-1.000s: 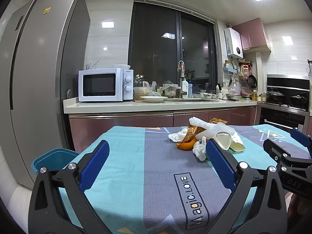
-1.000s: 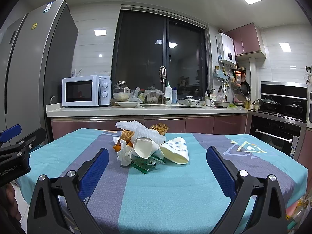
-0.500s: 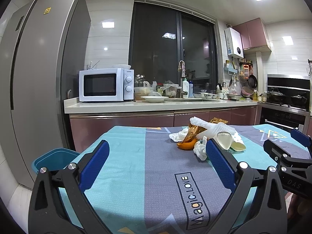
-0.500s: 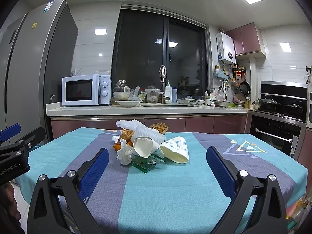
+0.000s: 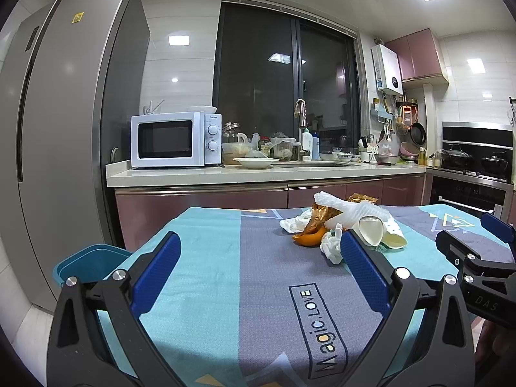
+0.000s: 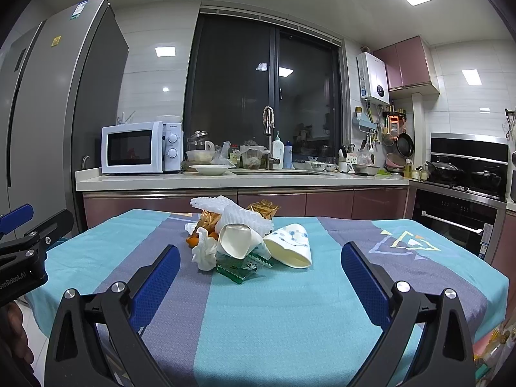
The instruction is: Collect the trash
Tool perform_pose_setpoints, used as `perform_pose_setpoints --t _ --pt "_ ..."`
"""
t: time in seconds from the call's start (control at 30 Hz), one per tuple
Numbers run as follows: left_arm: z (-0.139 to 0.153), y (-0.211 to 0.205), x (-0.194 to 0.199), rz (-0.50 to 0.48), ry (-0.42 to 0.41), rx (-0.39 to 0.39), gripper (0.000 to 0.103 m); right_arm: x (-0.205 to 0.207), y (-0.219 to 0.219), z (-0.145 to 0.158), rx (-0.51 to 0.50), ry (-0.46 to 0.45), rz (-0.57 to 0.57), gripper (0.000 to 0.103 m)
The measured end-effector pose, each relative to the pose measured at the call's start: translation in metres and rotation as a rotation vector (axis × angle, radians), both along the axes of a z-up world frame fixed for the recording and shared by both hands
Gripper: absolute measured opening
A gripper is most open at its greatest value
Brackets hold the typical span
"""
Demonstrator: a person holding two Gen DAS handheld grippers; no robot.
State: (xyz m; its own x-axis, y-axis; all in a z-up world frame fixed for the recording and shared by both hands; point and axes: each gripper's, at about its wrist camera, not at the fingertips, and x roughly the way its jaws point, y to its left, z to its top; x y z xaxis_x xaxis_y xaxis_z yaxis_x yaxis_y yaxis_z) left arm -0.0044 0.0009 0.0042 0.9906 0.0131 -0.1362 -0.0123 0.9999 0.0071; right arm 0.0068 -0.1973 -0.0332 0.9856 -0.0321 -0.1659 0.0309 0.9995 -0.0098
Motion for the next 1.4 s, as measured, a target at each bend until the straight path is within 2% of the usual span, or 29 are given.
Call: perform_pose_setpoints --t 0.9,1.13,1.4 --pt "0.0 0.001 -0.001 0.0 0.003 0.001 0.098 0.0 -0.001 -0.002 0.0 0.005 0.0 0.097" --pt "0.001 0.001 0.002 -0.025 -0.001 0.004 0.098 0.002 -0.002 0.001 -0.001 -0.002 0.004 0.097" --pt "0.013 0.008 0.018 -0.071 0.011 -0.046 0.098 0.005 -0.005 0.007 -0.005 -0.01 0.013 0.097"
